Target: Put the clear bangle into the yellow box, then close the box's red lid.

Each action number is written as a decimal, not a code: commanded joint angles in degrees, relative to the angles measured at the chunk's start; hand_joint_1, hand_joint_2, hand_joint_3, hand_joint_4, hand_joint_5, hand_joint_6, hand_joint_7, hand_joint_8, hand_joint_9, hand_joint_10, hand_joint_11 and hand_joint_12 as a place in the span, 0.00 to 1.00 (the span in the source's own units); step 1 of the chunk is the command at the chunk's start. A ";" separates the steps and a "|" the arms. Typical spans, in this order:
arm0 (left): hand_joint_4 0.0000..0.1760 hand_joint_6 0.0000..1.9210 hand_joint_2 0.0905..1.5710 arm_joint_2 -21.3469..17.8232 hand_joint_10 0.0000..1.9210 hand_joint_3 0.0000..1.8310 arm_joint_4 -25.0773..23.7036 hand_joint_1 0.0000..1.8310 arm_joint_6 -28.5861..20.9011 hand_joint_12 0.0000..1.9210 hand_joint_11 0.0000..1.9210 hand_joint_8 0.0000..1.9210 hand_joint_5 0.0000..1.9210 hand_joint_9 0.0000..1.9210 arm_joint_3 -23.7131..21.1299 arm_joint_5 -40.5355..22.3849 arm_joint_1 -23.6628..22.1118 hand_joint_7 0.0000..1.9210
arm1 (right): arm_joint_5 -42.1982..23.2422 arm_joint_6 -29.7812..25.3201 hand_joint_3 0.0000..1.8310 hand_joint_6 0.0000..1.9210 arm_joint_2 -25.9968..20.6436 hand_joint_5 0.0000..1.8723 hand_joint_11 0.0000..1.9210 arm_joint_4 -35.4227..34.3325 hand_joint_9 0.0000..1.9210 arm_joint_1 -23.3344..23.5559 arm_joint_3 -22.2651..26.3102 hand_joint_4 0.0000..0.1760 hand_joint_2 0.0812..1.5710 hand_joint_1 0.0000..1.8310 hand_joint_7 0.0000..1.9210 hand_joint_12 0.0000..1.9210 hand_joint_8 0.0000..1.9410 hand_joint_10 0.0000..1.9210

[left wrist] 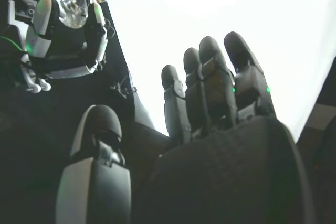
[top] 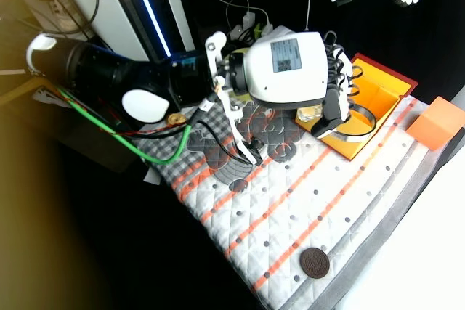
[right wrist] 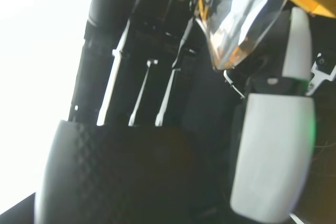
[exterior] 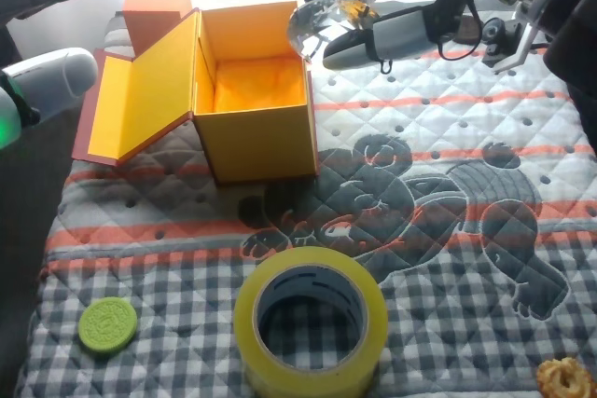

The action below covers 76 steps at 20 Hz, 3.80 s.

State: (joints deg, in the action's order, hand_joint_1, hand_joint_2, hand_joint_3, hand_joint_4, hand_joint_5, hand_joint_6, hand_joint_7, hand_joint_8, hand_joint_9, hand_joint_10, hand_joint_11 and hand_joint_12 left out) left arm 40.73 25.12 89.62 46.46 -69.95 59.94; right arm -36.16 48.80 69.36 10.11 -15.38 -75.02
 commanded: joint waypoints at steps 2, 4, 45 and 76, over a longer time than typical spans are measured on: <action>0.47 0.00 0.70 -0.36 0.00 0.00 0.07 0.24 -0.37 0.46 0.00 0.00 0.26 0.21 -0.17 -6.97 0.08 0.23 | -8.77 -0.16 0.00 0.38 -0.72 0.57 0.67 -0.75 0.82 1.98 0.32 0.00 0.63 0.71 0.73 0.44 0.20 0.00; 0.49 0.00 0.70 -0.36 0.00 0.00 0.27 0.25 -0.38 0.43 0.00 0.00 0.26 0.21 -0.23 -6.97 0.18 0.22 | -8.79 0.16 0.00 0.39 -1.22 0.56 0.66 -0.37 0.80 2.61 0.96 0.00 0.64 0.70 0.70 0.45 0.24 0.00; 0.62 0.00 0.70 4.73 0.00 0.00 -0.11 0.23 -2.68 0.47 0.00 0.00 0.26 0.23 3.00 -3.34 -2.46 0.23 | -11.26 1.05 0.00 0.05 9.39 0.35 0.36 -6.50 0.59 -1.41 -2.06 0.00 0.63 0.59 0.46 0.64 0.16 0.00; 1.00 0.00 0.67 -3.56 0.00 0.00 -6.05 0.22 -6.57 0.33 0.00 0.00 0.31 0.16 -2.88 4.19 9.79 0.18 | -27.40 1.32 0.00 0.00 -21.38 0.10 0.00 -13.68 0.08 -21.07 13.60 0.57 0.62 0.31 0.15 0.04 0.00 0.00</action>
State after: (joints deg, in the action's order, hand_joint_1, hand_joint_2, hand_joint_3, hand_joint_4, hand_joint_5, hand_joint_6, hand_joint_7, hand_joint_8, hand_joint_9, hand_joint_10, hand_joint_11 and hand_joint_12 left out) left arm 37.60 18.39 83.46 43.55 -60.34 70.17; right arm -55.66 50.15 48.42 -2.81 -37.39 -61.41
